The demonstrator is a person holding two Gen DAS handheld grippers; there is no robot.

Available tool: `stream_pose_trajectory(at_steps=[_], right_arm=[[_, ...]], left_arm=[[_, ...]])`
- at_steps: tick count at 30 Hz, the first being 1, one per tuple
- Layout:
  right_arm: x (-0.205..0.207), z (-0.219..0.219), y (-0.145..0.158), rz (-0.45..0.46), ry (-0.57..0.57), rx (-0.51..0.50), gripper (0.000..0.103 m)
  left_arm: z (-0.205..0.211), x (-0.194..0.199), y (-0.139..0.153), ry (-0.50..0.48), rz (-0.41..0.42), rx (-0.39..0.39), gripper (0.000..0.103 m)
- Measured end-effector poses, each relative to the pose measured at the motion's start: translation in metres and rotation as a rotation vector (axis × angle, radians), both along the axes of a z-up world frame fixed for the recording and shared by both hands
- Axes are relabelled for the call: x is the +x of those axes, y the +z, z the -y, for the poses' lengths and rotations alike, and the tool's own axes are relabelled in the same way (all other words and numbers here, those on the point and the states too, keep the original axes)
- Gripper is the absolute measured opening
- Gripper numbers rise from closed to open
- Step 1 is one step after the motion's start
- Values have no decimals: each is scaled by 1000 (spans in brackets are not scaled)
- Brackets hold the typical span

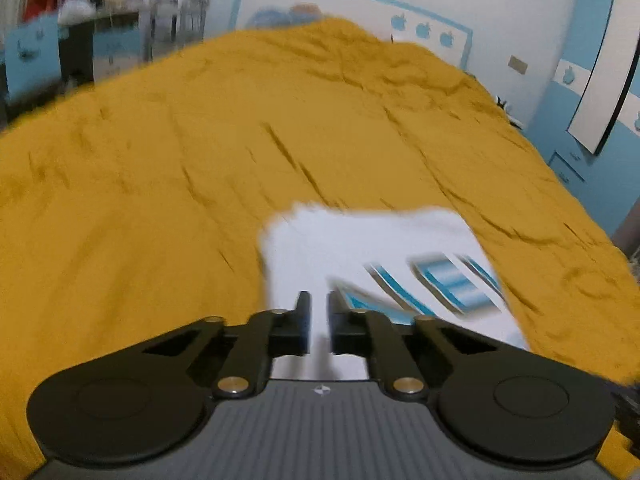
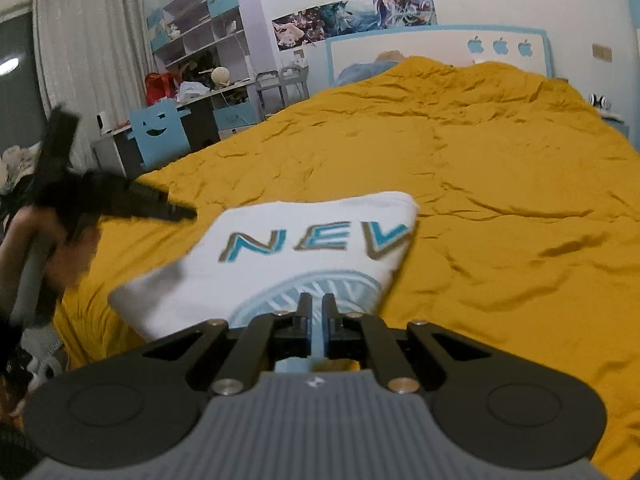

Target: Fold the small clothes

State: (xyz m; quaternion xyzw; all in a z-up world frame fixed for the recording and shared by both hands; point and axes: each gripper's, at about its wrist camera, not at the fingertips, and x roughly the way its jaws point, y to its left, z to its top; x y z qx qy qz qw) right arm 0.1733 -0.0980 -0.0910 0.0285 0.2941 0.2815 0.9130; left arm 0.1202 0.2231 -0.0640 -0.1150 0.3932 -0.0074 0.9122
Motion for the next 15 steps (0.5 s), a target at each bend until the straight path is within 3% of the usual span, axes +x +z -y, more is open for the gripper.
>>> stream_pose_trajectory(at_steps=[2,7,10,12,15], right_arm=[[13,-15,-1,-17,-17,-7,0],[36,-44,-12,-75,-28,-37,3],[46,-57,-34,-163,-38,-117,0],[52,-57,-47,-224,-85,-116,0],[57,-58,-54,-249,-92,-129,0]], left_arm=[[19,-4,-14,-39,-45,-15,0],[46,-11,-38,-21,-72,100,0],[39,-6,-42,3,-126,60,0],[34,-1,-45,11,-148,40,0],[39,-2,-48,-2,-144,80,0]])
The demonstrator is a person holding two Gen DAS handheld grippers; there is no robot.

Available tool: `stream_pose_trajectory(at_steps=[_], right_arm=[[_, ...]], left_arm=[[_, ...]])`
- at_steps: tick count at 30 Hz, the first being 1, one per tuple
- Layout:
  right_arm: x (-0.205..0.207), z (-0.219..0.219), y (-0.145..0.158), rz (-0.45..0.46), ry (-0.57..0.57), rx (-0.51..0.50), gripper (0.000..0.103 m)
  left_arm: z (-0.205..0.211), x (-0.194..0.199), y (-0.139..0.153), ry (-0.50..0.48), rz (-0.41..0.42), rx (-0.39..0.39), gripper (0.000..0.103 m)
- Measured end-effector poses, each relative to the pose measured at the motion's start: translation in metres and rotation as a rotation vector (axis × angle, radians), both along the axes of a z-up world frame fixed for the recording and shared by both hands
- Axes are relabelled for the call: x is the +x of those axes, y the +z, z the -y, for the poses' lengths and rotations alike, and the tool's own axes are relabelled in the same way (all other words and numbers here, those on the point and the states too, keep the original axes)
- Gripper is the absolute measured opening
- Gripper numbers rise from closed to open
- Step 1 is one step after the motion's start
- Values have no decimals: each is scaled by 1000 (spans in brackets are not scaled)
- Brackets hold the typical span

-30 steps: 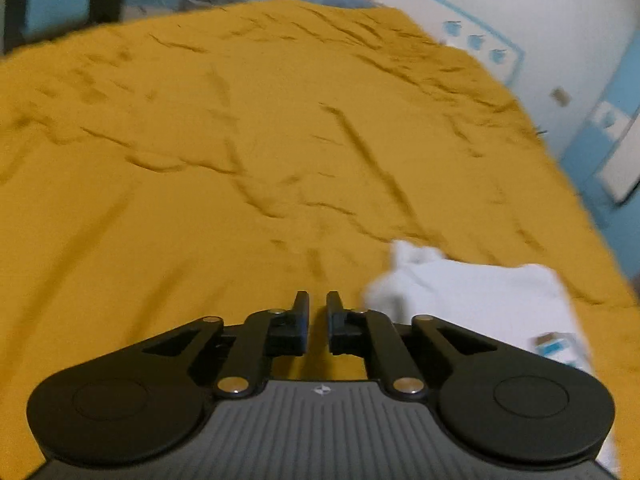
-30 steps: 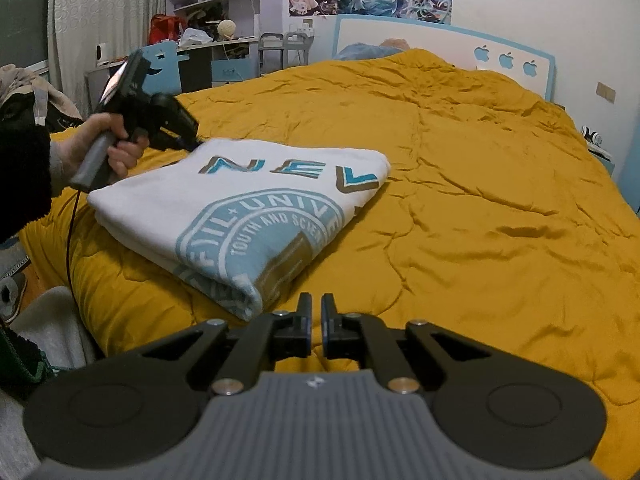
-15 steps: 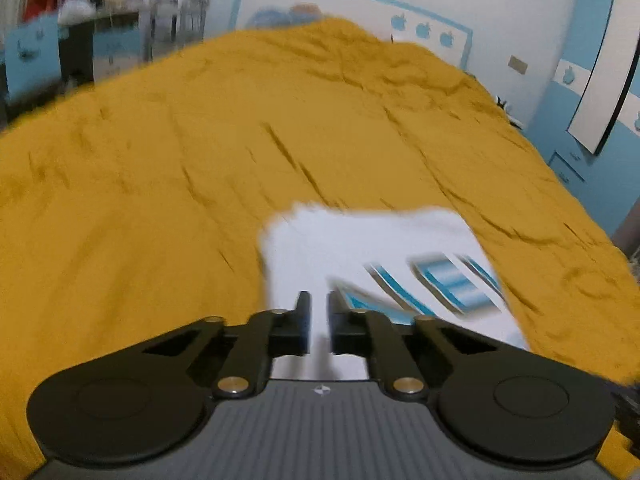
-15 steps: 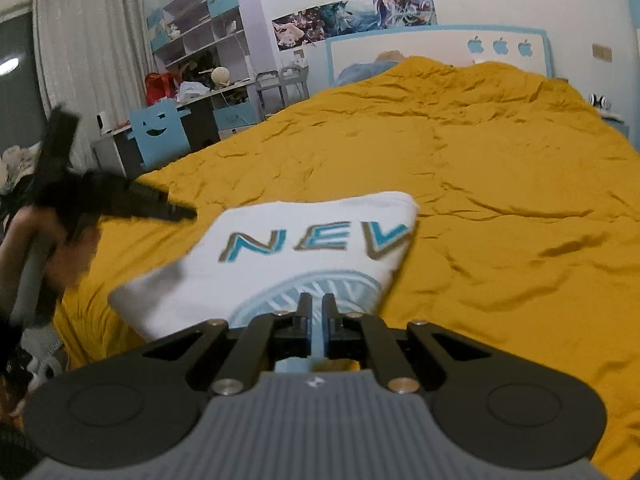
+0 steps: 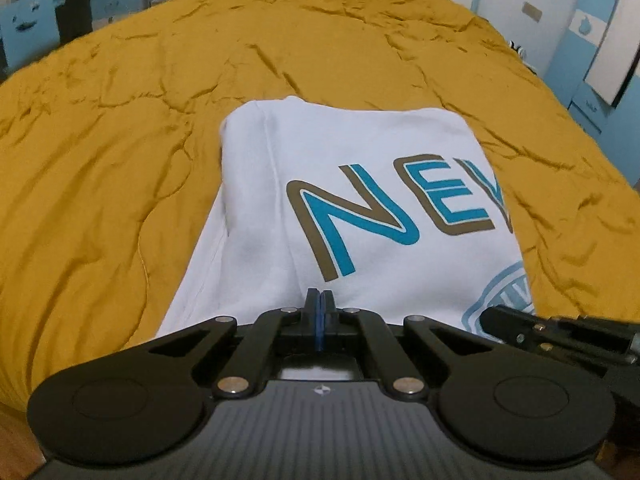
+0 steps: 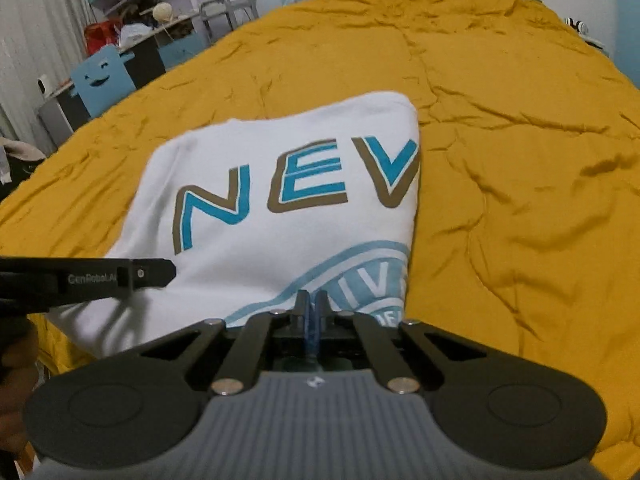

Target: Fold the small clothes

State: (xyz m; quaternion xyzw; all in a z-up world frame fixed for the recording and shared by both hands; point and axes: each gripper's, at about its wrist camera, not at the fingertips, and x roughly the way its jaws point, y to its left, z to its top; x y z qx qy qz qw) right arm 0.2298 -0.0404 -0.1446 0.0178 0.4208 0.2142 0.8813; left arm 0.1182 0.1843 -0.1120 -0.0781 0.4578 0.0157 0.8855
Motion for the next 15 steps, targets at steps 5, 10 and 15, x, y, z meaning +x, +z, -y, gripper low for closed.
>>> stream_pose_trajectory(at_steps=[5,10,15], right_arm=[[-1,0,7,10,-7,15,0],[-11,15,21,6,-20,75,2],[-22,17,34,-16,33,64,19]], left_arm=[[6,-3,4,-7,5,30,0],[15,-7,15,-24,-2,119,1],[14,-15,32,12,-48,129,10]])
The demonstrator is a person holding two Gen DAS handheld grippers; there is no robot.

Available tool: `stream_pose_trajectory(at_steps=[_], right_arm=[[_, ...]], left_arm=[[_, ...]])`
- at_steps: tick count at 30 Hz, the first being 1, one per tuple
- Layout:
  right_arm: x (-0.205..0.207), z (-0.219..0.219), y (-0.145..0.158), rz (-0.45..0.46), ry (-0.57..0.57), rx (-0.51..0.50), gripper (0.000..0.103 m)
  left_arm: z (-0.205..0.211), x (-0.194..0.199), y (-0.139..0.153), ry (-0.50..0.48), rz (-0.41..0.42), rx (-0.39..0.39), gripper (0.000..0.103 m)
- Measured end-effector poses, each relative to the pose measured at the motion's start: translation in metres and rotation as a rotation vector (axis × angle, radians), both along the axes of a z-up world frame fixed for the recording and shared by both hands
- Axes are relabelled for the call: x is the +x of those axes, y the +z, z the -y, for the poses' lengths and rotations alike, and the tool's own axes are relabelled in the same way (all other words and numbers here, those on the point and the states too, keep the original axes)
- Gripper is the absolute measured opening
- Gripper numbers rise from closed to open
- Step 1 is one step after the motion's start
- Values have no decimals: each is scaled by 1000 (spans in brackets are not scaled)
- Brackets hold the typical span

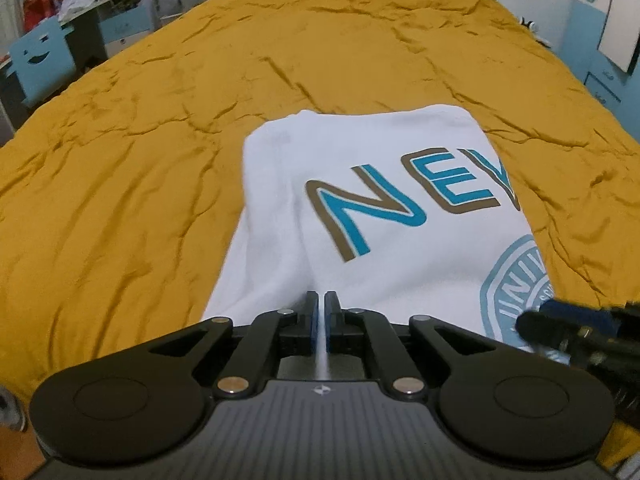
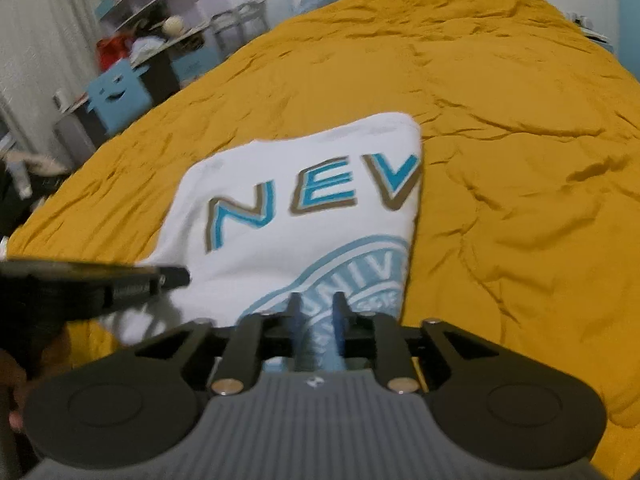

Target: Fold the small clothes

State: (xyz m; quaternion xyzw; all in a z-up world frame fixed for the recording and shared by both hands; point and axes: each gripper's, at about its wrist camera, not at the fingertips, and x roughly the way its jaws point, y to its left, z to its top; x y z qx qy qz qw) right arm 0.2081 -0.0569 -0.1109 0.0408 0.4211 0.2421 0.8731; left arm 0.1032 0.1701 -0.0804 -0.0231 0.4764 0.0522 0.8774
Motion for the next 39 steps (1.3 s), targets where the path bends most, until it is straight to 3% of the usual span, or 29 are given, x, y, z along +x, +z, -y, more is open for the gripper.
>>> stream_pose_trajectory(at_steps=[3,7,9,14,15,16,18,25,28,39], right_arm=[[-6,0,3,-58,0,-35,20],[-11,13,-6,-215,-23,-4,19],[-15,21,-7,-227,-26,15,17],[-22,34,21,-211,-46,59,19],[-25,33,29,-188,-45,48,30],[-26,32,37,-169,-43,29,49],[-27,27,50,-164,-42,-26,67],[-25,14,76,-160,-9,-133,68],[-27,9,82,-160,9,-130,68],[-32,8,70,-180,12,-177,68]], left_arm=[[-4,-10,14,-2,-4,-33,22],[-1,-22,24,-21,-28,-18,28],[1,-27,28,-8,-34,-4,31],[5,-37,48,-12,-4,4,60],[8,-39,53,-14,6,18,66],[11,-40,59,-15,22,31,72],[18,-40,67,-15,33,47,77],[38,-41,87,-2,41,24,77],[45,-42,88,-1,31,7,77],[57,-47,75,47,-36,-31,77]])
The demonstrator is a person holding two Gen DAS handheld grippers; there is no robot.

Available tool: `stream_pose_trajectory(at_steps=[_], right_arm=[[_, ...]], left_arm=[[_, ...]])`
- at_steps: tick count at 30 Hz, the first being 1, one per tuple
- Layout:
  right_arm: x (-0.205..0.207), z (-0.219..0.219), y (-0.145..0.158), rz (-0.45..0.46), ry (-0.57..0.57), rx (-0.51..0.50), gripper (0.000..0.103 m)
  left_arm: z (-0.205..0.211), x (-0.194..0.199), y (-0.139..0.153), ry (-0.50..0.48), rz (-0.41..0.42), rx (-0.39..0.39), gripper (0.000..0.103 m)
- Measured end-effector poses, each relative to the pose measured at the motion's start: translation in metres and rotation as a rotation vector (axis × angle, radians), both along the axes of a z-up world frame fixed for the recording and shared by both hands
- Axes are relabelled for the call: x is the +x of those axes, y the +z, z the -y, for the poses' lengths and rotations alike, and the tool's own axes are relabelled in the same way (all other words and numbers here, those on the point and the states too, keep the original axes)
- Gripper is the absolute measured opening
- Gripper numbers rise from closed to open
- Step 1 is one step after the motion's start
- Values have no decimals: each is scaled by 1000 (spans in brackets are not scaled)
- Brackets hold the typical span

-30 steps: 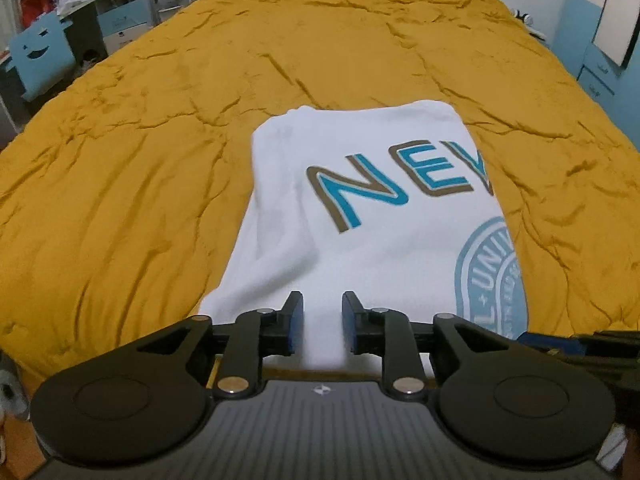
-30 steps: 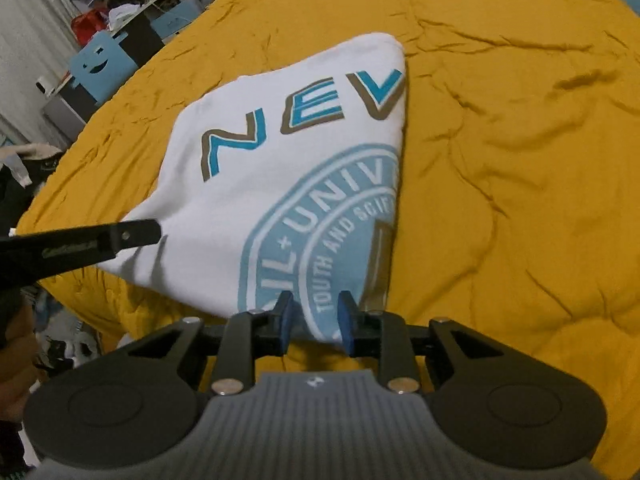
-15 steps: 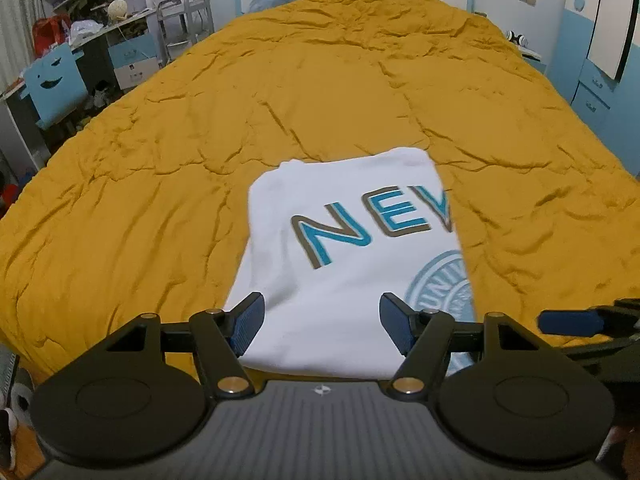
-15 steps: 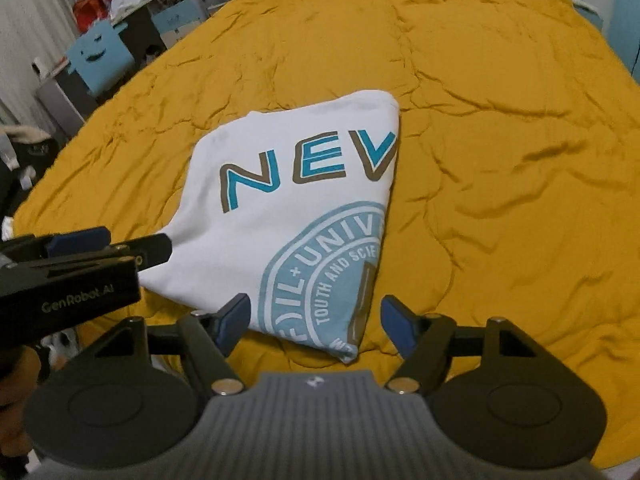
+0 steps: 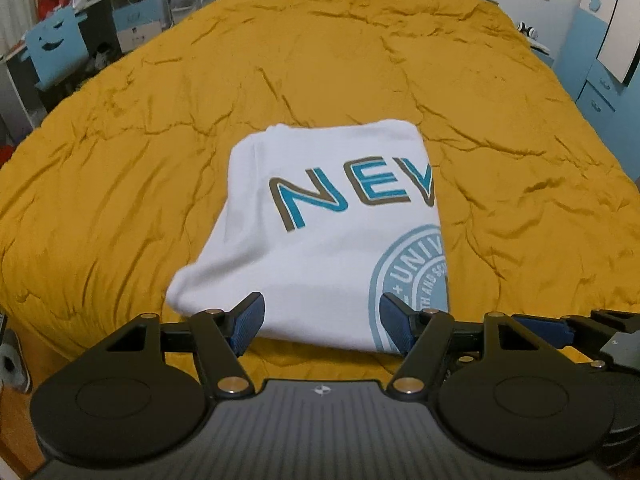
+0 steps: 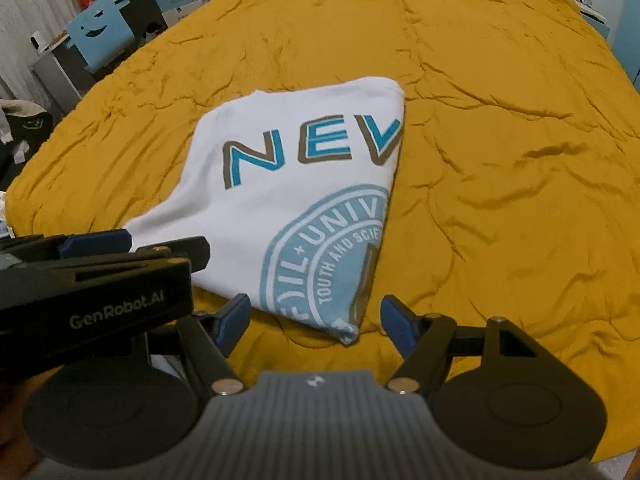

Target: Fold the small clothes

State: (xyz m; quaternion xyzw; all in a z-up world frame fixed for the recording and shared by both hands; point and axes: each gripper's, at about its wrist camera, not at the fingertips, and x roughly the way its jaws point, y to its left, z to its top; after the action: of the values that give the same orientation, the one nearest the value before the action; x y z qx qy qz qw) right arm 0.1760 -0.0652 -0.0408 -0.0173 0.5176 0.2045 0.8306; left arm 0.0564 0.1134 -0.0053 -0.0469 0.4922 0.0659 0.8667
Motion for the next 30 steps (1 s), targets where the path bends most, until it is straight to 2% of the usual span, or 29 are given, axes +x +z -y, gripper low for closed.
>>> stream_pose_trajectory(at_steps=[30], right_arm=[[-1,1,-6,14,8,-20,69]], left_arm=[[0,1,-9,2,-40,-23,80]])
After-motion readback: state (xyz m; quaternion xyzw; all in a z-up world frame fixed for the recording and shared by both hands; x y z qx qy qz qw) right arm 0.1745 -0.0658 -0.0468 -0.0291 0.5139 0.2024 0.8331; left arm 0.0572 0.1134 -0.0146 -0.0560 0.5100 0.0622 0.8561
